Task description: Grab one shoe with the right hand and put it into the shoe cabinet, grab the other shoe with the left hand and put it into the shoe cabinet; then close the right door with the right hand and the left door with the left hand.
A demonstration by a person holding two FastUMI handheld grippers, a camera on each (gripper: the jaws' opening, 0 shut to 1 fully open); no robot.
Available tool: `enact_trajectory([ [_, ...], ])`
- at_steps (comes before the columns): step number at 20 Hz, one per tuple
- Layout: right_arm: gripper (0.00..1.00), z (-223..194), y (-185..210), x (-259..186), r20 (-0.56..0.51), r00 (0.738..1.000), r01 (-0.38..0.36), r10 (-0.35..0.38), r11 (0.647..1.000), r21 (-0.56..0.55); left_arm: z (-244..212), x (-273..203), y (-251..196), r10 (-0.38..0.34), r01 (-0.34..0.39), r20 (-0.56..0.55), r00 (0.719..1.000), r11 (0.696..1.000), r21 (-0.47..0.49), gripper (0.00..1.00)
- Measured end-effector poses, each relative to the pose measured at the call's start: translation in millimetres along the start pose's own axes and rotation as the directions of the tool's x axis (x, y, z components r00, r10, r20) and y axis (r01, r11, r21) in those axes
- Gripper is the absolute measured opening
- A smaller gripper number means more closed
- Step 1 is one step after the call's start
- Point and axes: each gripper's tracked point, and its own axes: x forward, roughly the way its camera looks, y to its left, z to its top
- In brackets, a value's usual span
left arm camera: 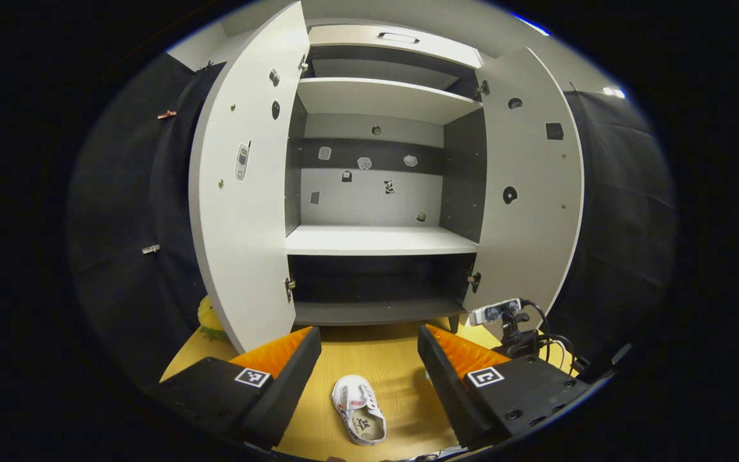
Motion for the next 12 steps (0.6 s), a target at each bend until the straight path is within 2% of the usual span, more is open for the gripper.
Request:
enact_trajectory([
  [3, 0.05, 28, 7, -26, 0.075, 0.997, 0.013, -0.013, 1.000, -0.006, -3, -1, 7, -0.031, 0.031, -0.001, 1.000, 1.000, -0.002, 0.95],
  [6, 0.05, 63, 14, -60, 0.163, 0.987, 0.010, -0.016, 0.999, 0.040, -4, -5, 13, -0.058, 0.057, 0.006, 0.998, 0.998, 0.029, 0.95],
  [12, 0.05, 126, 28, -101, 0.265, 0.962, 0.048, -0.061, 0.997, 0.054, -6, -17, 23, -0.129, 0.128, 0.021, 0.991, 0.991, 0.040, 0.95],
])
